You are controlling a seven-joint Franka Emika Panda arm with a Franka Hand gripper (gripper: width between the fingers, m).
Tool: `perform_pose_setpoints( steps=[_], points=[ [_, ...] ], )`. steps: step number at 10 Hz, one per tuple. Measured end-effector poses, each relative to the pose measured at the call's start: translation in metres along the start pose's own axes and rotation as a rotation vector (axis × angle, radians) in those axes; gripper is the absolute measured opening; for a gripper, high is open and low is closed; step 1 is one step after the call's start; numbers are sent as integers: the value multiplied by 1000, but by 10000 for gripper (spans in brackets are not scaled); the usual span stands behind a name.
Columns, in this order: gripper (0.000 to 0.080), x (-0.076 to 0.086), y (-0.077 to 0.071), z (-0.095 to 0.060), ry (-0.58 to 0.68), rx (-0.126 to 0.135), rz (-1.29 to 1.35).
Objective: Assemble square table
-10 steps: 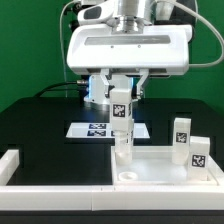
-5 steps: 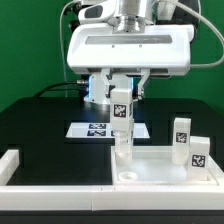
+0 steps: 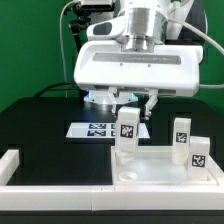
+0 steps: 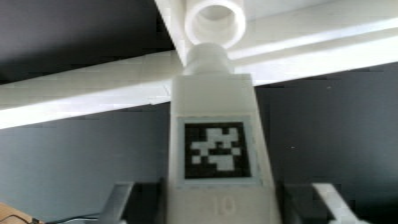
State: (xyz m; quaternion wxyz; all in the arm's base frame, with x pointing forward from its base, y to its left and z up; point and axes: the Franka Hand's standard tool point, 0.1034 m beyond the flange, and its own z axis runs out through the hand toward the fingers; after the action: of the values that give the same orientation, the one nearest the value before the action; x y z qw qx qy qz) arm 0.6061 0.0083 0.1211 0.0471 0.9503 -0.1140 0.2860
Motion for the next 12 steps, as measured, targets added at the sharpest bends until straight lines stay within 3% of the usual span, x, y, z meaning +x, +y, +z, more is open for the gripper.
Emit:
perform_pose_setpoints(
  steps=[5,12],
  points=[
    [291,-12,-6,14,-2,-7,-35],
    [291,-21,0,23,-3,-15,-76]
  ],
)
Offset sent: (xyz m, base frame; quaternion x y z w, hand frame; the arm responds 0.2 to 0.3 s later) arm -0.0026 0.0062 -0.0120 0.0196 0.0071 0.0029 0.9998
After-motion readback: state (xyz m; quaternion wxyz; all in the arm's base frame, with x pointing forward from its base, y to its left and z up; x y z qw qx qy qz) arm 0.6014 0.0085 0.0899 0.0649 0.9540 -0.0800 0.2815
